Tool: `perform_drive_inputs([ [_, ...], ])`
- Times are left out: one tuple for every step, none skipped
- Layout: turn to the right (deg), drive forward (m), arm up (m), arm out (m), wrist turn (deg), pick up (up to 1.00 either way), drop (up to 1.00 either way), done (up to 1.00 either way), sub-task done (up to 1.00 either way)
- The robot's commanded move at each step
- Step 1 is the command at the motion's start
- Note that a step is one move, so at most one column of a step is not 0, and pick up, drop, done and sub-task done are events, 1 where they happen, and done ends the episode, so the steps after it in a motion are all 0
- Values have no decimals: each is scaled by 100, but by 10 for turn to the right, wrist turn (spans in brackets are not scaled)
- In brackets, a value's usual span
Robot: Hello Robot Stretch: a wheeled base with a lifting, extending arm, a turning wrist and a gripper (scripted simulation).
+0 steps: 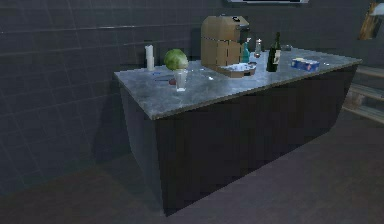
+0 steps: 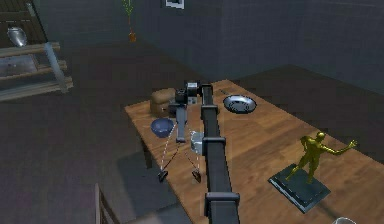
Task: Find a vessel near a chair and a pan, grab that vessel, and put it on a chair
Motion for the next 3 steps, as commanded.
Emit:
perform_drive_inputs([
  [0, 0, 0, 0, 450, 0, 0, 0, 0],
  [0, 0, 0, 0, 450, 0, 0, 0, 0],
  [0, 0, 0, 0, 450, 0, 0, 0, 0],
])
